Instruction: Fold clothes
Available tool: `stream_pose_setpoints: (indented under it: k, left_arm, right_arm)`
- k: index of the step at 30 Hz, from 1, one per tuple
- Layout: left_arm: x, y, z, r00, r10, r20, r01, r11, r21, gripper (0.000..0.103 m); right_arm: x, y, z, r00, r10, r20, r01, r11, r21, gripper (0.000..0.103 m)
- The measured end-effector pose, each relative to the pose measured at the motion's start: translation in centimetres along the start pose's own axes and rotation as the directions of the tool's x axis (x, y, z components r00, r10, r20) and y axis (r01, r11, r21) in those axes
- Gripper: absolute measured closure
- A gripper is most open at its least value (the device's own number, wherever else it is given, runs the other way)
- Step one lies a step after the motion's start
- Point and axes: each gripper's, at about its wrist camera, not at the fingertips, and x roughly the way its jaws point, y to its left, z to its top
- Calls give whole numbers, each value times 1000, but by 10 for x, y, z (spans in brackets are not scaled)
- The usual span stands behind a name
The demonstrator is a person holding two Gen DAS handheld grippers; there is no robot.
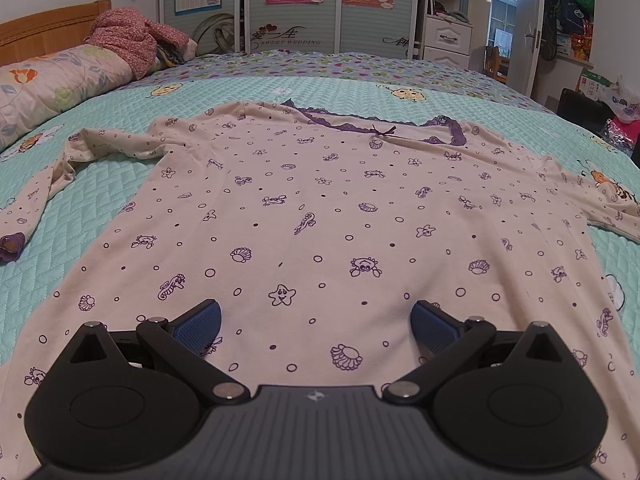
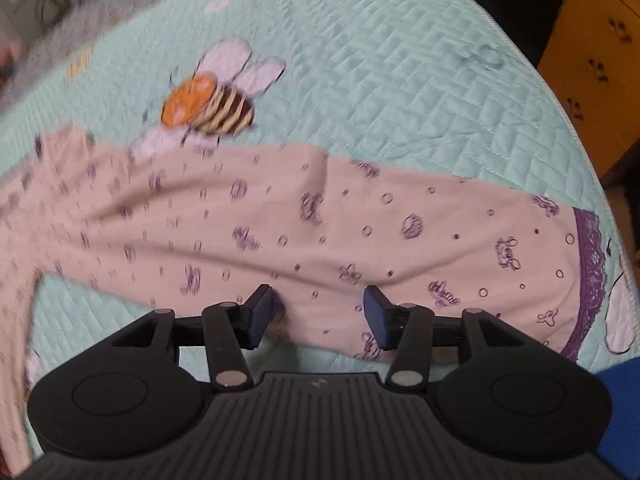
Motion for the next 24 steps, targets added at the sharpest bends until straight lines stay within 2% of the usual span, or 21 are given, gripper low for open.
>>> stream_pose_setpoints:
  k: [2, 4, 6, 9, 13, 16, 24]
  left_arm:
    - [0, 0, 0, 1000, 0, 0, 0, 1000, 0, 0]
    - [0, 0, 0, 1000, 0, 0, 0, 1000, 0, 0]
    - [0, 0, 0, 1000, 0, 0, 0, 1000, 0, 0]
    - [0, 0, 0, 1000, 0, 1, 0, 1000, -1, 0]
    - [0, 0, 0, 1000, 1, 2, -1, 1000, -1, 0]
    - [0, -1, 0, 1000, 3, 1, -3, 1000, 0, 0]
    - [0, -1, 0, 1000, 3, 2, -3, 1000, -1, 0]
  right_arm:
    - [-15, -24, 1, 992, -31, 119, 20, 996, 85, 51]
    - [-32, -53, 0, 967, -99, 236, 59, 984, 169, 51]
    - [-48, -79, -2, 945, -141, 296, 68, 968, 242, 51]
    - [-58, -110, -3, 949, -107, 295, 27, 964, 264, 50]
    - [-53, -130, -7, 952, -184, 246, 117, 958, 261, 48]
    - [-42, -142, -16, 966, -146, 211, 71, 942, 327, 48]
    - [-47, -123, -25, 966, -95, 242, 29, 965, 262, 49]
